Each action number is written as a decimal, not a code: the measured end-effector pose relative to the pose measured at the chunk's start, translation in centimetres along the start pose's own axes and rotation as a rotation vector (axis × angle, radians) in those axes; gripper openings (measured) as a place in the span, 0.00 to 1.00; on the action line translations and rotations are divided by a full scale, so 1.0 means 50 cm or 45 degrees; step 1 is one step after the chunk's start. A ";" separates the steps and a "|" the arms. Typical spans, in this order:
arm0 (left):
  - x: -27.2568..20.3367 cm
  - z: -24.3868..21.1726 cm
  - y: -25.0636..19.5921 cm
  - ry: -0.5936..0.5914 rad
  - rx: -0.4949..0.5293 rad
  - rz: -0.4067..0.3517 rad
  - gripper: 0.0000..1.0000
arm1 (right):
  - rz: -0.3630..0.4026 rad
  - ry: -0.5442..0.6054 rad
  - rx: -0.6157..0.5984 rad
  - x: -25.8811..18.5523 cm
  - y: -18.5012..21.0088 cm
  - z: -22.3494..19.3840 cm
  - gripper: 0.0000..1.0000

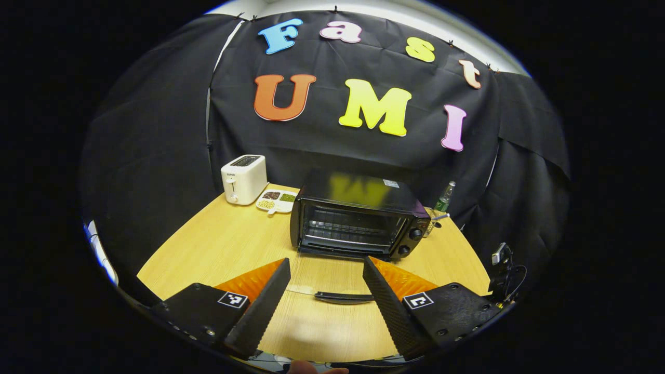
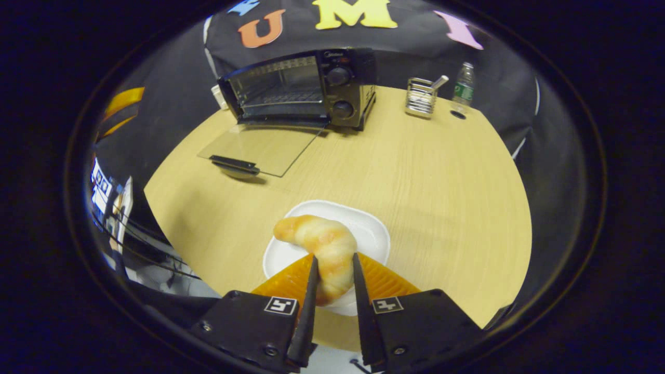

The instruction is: Open the electric oven with the left hand, put the food in, and close the electric oven.

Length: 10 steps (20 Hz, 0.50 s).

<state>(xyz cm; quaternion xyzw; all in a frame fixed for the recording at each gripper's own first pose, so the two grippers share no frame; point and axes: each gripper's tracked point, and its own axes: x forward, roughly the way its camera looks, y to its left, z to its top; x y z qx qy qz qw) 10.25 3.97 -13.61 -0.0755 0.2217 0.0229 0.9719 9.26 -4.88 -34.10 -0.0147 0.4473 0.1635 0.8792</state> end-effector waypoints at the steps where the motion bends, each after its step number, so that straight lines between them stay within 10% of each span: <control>1: -0.006 0.002 0.005 -0.008 -0.007 -0.026 0.93 | -0.004 -0.015 0.078 -0.020 0.018 0.002 0.37; 10: -0.085 -0.003 0.110 -0.032 0.011 -0.088 0.93 | -0.012 -0.271 0.585 -0.034 0.228 0.141 0.34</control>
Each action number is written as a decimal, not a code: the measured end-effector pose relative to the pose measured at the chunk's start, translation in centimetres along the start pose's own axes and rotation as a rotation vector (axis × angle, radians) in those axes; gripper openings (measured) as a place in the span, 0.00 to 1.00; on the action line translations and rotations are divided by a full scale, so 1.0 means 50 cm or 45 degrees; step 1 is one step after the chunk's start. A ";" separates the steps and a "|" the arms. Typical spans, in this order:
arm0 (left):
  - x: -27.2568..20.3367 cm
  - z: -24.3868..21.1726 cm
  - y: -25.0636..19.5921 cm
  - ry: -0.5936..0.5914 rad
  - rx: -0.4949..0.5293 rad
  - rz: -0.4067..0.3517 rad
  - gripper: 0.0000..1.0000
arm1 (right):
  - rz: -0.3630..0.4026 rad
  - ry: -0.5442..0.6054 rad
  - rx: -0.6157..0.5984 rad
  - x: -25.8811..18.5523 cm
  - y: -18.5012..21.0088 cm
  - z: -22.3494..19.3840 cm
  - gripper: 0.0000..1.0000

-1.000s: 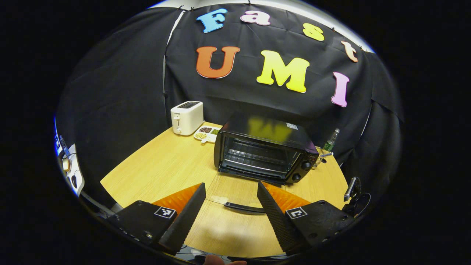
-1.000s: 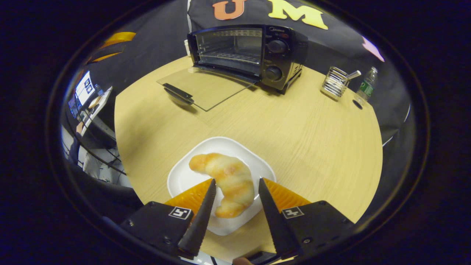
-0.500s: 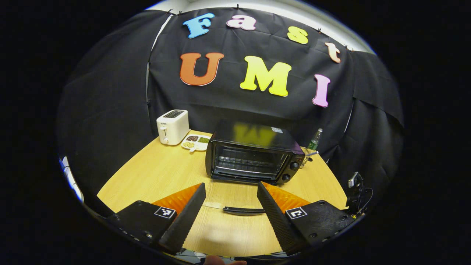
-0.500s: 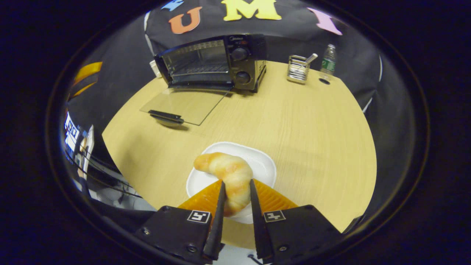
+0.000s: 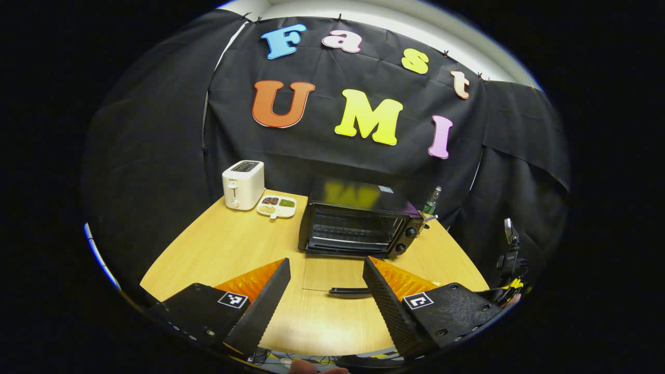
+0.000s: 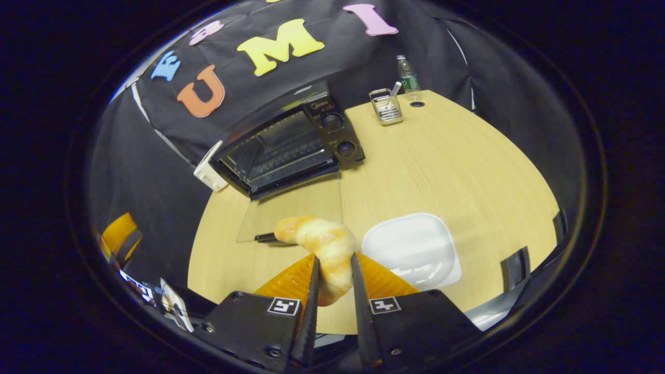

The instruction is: Open the electric oven with the left hand, put the food in, and close the electric oven.

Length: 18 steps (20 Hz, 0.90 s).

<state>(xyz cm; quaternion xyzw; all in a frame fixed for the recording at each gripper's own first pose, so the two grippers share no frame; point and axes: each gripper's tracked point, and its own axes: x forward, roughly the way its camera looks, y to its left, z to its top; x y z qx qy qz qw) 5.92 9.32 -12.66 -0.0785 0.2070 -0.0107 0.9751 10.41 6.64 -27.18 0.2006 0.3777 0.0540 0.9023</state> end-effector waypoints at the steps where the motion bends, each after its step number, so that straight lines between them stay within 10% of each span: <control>1: -0.014 -0.003 0.022 0.010 0.002 0.017 0.93 | -0.003 -0.035 0.013 0.020 0.030 0.012 0.34; 18: -0.146 -0.030 0.267 0.141 -0.043 0.399 0.93 | -0.097 -0.477 0.017 0.444 0.254 0.325 0.34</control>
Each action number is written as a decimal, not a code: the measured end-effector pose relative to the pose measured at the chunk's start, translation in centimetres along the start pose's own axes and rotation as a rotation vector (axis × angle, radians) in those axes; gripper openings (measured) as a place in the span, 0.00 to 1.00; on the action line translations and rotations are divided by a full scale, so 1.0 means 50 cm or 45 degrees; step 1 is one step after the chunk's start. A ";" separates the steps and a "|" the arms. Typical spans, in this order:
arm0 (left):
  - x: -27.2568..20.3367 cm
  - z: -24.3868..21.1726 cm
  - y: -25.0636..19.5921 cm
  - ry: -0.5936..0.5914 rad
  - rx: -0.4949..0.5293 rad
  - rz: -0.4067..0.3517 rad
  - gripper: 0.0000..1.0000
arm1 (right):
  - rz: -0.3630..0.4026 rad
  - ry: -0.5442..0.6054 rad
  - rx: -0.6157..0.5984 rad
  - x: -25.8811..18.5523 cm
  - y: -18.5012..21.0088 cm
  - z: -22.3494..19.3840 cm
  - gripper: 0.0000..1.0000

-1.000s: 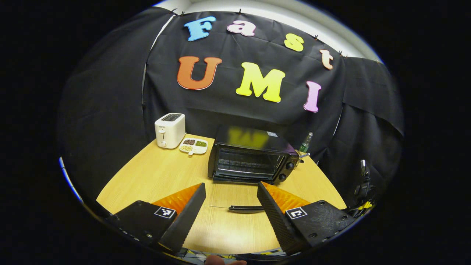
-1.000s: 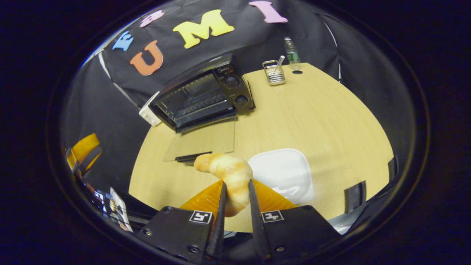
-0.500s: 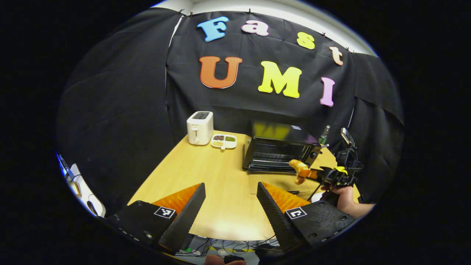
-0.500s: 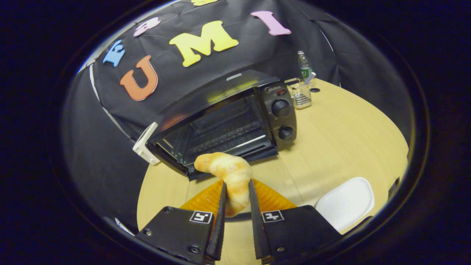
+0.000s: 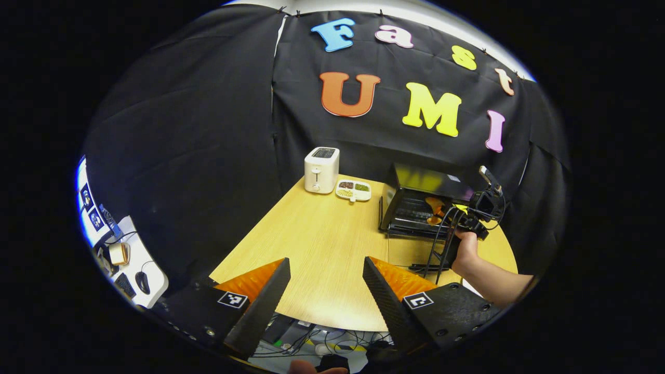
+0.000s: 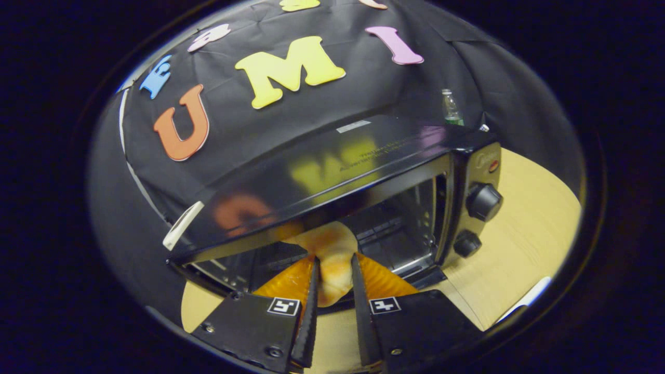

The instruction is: Open the electric oven with the left hand, put the food in, and close the electric oven.

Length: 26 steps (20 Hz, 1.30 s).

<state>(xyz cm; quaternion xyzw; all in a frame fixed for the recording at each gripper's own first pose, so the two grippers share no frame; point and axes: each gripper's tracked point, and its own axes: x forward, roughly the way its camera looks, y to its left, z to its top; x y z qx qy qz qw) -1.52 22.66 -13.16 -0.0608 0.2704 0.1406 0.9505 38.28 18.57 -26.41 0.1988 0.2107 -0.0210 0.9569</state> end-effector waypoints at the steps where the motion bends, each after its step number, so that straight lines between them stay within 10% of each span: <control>1: 0.002 -0.005 0.004 0.011 0.001 0.013 0.93 | -0.001 -0.015 -0.015 0.016 0.005 0.005 0.34; 11: 0.023 0.008 -0.006 0.011 -0.016 0.002 0.93 | -0.019 -0.048 -0.099 0.027 -0.013 -0.001 0.64; 16: 0.025 0.024 -0.049 -0.044 0.010 -0.084 0.93 | 0.032 -0.033 -0.170 -0.078 -0.018 -0.012 0.85; 26: 0.036 0.004 -0.160 -0.121 0.071 -0.264 0.93 | 0.118 -0.064 -0.396 -0.415 -0.038 0.018 0.93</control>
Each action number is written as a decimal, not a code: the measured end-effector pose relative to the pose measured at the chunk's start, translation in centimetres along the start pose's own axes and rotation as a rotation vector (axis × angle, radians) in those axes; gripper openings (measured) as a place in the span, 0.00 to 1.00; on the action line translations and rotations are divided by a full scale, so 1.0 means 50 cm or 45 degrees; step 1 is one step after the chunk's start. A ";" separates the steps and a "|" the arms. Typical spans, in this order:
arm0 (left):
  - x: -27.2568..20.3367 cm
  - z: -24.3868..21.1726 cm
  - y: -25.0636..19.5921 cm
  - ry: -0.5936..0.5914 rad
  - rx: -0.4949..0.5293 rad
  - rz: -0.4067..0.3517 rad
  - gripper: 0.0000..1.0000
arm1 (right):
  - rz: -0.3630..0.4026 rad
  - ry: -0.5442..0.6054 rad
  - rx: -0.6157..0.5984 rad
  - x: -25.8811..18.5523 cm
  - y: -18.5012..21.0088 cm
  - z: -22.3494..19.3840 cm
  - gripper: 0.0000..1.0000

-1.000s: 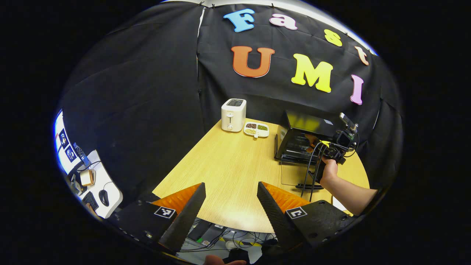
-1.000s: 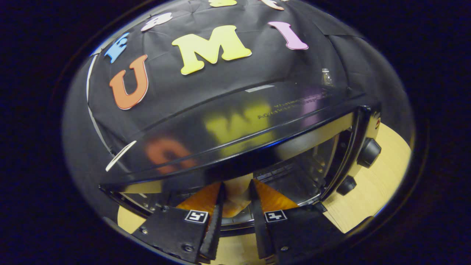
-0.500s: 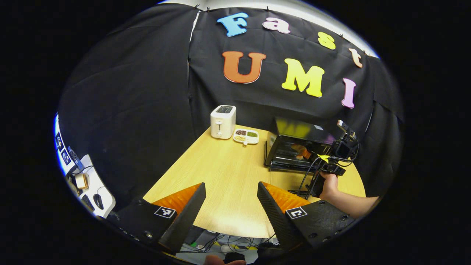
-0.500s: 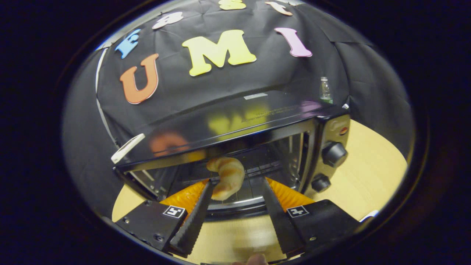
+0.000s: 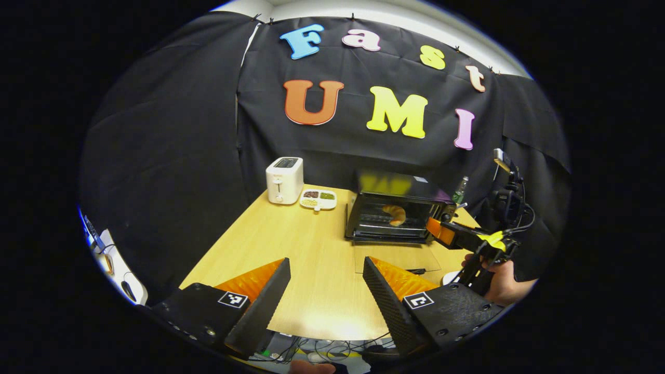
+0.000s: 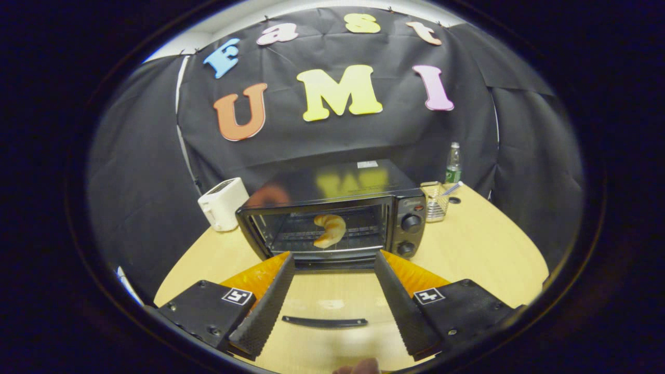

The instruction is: Open the electric oven with the left hand, put the food in, and close the electric oven.

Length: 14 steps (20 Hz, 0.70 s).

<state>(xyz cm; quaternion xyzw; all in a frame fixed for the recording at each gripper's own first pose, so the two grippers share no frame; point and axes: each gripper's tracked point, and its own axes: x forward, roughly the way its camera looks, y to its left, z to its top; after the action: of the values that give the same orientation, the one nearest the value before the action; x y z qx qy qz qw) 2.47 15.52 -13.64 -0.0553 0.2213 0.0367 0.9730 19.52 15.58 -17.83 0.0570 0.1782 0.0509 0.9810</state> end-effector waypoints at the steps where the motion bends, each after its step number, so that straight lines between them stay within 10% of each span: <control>1: 0.007 -0.007 -0.017 0.003 -0.001 -0.022 0.93 | -0.001 -0.009 -0.014 -0.032 -0.009 0.004 0.94; 14: 0.190 -0.232 -0.267 0.251 0.023 -0.240 0.93 | -0.126 0.048 -0.089 -0.256 -0.210 0.037 0.96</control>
<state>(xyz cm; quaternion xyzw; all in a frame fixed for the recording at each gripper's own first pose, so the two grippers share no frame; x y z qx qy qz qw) 7.37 1.31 -26.93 -0.0703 0.3100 -0.0624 0.9461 9.08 3.47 -13.08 0.0130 0.1974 0.0097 0.9802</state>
